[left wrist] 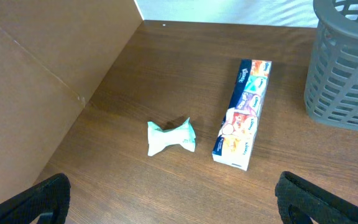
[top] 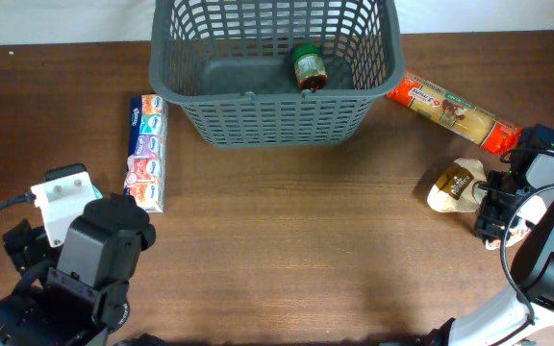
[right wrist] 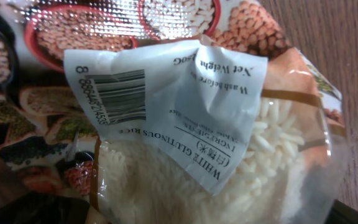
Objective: Pack container
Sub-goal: 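Lower the right gripper onto the clear bag and close on it, then lift the clear bag and carry it over the basket with right gripper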
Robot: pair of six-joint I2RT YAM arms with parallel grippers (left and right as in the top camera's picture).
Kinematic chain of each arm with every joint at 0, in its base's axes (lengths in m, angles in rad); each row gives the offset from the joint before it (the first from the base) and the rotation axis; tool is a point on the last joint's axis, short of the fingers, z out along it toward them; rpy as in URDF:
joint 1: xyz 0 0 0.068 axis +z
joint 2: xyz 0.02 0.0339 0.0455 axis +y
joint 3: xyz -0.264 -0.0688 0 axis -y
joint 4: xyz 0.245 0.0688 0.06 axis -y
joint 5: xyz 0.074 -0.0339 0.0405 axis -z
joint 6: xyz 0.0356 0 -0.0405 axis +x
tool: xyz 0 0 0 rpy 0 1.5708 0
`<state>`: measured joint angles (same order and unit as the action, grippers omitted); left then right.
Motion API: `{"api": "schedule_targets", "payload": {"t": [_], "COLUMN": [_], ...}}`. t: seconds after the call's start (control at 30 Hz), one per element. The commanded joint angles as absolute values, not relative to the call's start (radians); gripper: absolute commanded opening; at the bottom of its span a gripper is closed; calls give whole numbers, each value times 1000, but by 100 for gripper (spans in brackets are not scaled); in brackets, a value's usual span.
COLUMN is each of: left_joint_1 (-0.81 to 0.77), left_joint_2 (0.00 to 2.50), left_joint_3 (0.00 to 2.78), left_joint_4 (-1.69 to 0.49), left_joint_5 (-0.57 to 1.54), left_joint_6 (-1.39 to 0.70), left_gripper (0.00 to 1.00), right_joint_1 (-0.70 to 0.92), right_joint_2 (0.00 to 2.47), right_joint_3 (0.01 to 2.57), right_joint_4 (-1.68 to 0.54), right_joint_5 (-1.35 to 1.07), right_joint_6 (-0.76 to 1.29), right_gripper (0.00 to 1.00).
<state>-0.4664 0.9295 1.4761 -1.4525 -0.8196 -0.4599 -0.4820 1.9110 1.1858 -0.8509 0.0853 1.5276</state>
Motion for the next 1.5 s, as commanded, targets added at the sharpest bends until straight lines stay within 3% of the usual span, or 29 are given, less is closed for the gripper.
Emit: {"api": "schedule_targets", "payload": {"t": [0.0, 0.07, 0.1, 0.3, 0.4, 0.43, 0.57, 0.9, 1.07, 1.23, 1.47], "left_joint_1": [-469, -469, -469, -469, -469, -469, -469, -469, -469, -469, -469], "left_joint_2": [931, 931, 931, 931, 931, 931, 931, 931, 931, 931, 931], "left_joint_3": [1484, 1484, 1484, 1484, 1484, 1484, 1484, 1484, 1484, 1484, 1484], "left_joint_4": [-1452, -1452, -1452, -1452, -1452, -1452, -1452, -1452, -1452, -1452, -1452], "left_joint_5": [-825, -825, -825, -825, -825, -825, -825, -825, -825, -825, -825], "left_joint_6": [-454, -454, -454, -454, -454, -454, -454, -454, -454, -454, -454], "left_gripper": [99, 99, 100, 99, 99, 100, 99, 99, 99, 99, 99], "right_joint_1": [-484, -484, -484, -484, -484, -484, -484, -508, -529, -521, -326], "right_joint_2": [1921, 1921, 1921, 1921, 1921, 1921, 1921, 1884, 1797, 1738, 1731], "right_joint_3": [1168, 1168, 1168, 1168, 1168, 1168, 1168, 1350, 1683, 2048, 2447], "right_joint_4": [-850, -857, -859, -860, -860, -863, -876, -812, -839, -848, -718], "right_joint_5": [101, 100, 98, 97, 84, 71, 24, -105, -145, -382, -659], "right_joint_6": [1522, 1522, 1522, 1522, 1522, 1522, 1510, 1111, 838, 673, 530], "right_gripper": [99, 99, 94, 32, 7, 4, 4, 4, 4, 4, 4]}}
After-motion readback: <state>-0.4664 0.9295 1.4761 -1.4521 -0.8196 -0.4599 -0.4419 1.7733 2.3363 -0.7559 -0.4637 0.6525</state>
